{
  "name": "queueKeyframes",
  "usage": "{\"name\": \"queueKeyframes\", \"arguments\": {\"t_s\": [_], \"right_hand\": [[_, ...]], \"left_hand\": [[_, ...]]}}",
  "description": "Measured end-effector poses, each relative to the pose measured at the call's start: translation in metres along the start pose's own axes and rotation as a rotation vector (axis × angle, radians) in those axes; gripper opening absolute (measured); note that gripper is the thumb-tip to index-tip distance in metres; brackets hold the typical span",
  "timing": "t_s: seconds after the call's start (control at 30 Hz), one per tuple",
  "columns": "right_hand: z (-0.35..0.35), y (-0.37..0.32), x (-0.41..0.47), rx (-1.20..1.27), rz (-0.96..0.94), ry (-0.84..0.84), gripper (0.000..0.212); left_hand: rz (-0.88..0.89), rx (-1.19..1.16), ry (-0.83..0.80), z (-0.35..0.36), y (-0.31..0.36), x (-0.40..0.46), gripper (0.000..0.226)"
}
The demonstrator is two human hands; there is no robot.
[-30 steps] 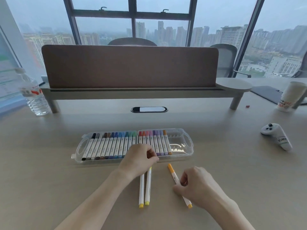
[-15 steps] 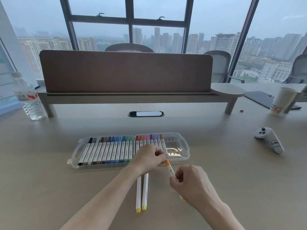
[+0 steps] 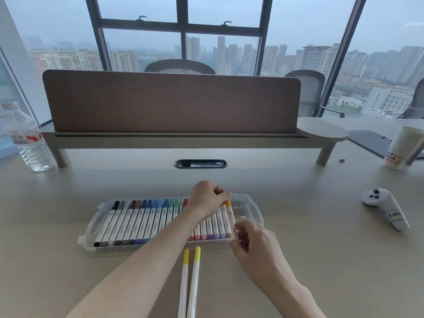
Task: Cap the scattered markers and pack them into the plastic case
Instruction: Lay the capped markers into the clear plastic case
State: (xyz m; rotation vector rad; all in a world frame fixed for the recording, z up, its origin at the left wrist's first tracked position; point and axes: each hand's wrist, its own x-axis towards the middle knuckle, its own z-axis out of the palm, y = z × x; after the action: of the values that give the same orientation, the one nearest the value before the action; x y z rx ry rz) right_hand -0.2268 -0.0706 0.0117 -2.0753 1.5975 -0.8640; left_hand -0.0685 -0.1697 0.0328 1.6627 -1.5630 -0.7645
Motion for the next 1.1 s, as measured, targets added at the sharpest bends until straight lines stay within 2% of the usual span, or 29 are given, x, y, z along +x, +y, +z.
{"name": "queueKeyframes", "arguments": {"t_s": [0.2,0.3,0.57,0.8,0.97,1.07,1.1], "right_hand": [[0.008,0.011,0.035,-0.031,-0.021,-0.012,0.004],[0.016,0.019,0.044,-0.093,-0.027,-0.01,0.01],[0.026,0.032,0.05,-0.122,-0.064,0.036,0.009],[0.023,0.04,0.052,-0.147,-0.073,-0.024,0.017],[0.026,0.04,0.048,-0.109,-0.072,0.039,0.017],[0.024,0.037,0.041,-0.079,-0.071,0.065,0.008],[0.022,0.036,0.04,-0.073,-0.071,0.077,0.01]], "left_hand": [[0.005,0.119,0.004,0.012,-0.005,0.037,0.024],[0.007,0.181,-0.012,0.018,-0.009,0.048,0.023],[-0.044,0.26,-0.09,0.016,-0.013,0.064,0.012],[-0.07,0.309,-0.041,0.02,-0.013,0.062,0.017],[0.03,0.298,-0.062,0.014,-0.017,0.048,0.012],[0.119,0.276,-0.001,0.001,-0.024,0.029,0.009],[0.135,0.264,0.028,-0.004,-0.025,0.025,0.009]]}}
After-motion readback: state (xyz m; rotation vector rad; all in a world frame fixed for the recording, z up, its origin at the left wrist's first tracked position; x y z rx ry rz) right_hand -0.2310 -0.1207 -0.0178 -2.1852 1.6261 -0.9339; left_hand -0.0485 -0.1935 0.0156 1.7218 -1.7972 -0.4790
